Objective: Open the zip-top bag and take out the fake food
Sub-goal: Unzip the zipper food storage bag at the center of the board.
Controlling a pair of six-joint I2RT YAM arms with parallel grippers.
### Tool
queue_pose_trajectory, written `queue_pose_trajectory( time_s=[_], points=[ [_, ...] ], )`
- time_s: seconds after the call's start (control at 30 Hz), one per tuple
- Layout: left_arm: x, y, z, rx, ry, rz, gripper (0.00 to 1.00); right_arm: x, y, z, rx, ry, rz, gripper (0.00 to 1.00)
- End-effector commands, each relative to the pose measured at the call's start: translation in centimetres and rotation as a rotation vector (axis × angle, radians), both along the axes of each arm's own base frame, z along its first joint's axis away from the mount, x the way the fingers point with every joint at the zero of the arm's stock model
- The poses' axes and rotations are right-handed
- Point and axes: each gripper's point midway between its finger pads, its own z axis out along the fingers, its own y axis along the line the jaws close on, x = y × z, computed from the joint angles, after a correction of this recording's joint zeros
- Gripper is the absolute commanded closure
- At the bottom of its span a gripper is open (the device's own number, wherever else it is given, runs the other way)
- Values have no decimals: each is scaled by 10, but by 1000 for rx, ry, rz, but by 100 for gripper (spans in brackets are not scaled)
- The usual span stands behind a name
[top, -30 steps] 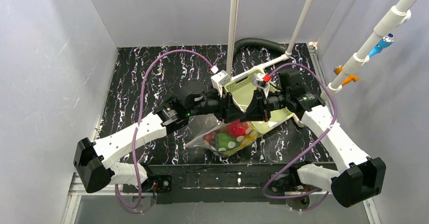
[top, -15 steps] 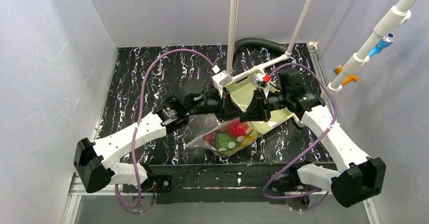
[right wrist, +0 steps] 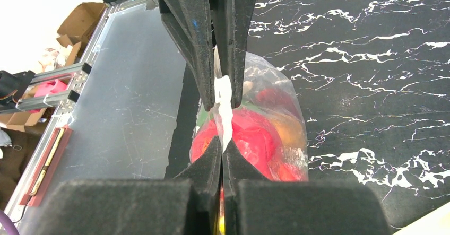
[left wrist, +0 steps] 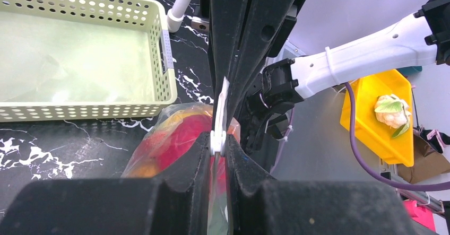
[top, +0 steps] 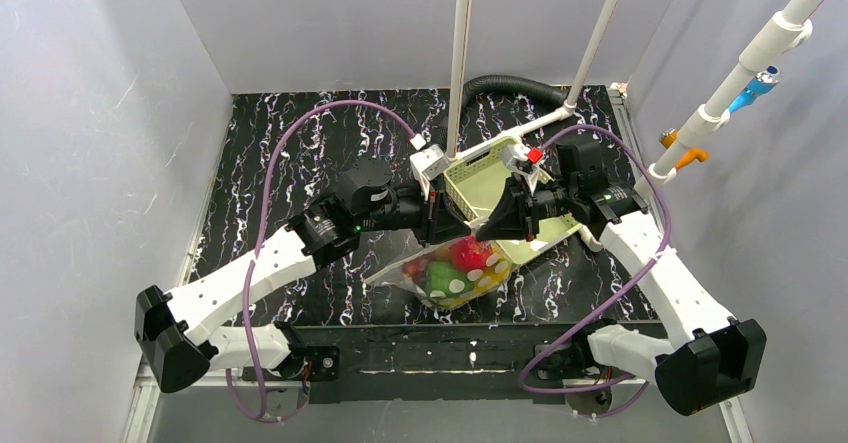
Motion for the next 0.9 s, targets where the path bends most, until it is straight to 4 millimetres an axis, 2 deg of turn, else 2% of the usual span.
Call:
queue_pose_trajectory(
  time_s=[0.0, 0.87],
  points=[
    [-2, 15, 4, -2, -28, 2, 100, -2, -3, 13, 34, -33, 8, 99],
    [-3, 38, -5, -1, -68, 38, 100, -4, -5, 9, 31, -61, 8, 99]
  ],
)
